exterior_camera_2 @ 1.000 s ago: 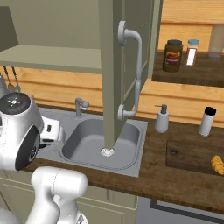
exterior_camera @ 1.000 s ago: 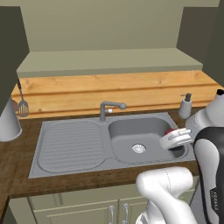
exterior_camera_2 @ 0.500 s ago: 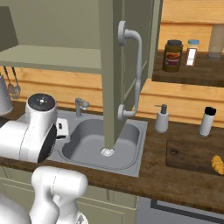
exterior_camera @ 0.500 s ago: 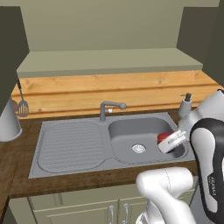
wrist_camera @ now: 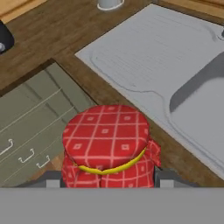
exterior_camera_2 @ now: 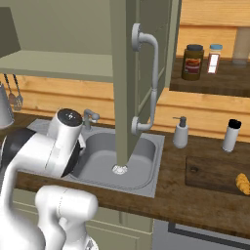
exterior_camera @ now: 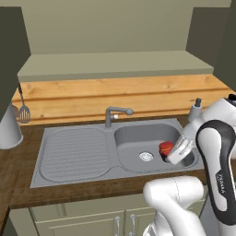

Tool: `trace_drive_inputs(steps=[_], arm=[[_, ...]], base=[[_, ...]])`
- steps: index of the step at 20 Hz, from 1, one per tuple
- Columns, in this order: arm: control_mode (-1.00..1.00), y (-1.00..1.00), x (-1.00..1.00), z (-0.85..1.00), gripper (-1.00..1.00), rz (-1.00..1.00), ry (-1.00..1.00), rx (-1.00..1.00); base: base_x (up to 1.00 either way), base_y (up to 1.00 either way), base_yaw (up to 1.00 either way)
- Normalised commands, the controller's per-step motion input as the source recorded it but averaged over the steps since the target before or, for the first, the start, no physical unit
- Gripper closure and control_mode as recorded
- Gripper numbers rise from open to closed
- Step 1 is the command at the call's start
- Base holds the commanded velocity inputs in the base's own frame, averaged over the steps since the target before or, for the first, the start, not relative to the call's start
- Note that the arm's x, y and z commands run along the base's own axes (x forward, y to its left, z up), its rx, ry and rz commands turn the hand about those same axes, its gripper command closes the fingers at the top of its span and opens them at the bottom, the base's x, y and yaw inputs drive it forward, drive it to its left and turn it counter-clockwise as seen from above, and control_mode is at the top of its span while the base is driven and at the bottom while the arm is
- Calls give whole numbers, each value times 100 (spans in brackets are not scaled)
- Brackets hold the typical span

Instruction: From the different types of pastries on the counter, select a croissant and place it on the cutting board. Then retrieve a jar of jam from the cabinet and place it alongside the croissant on the cutting board.

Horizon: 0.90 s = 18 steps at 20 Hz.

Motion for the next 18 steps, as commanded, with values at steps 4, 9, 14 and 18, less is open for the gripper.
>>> trace_drive_inputs(steps=[4,9,14,18], arm=[[-100,-1,1,-36,100,20,-17,9],[-100,0,0,-52,100,21,-16,5],[-100,0,0,-68,100,20,-17,12],[-100,-17,0,-50,100,18,-18,18]], base=[[0,0,0],[0,0,0],[0,0,0],[0,0,0]])
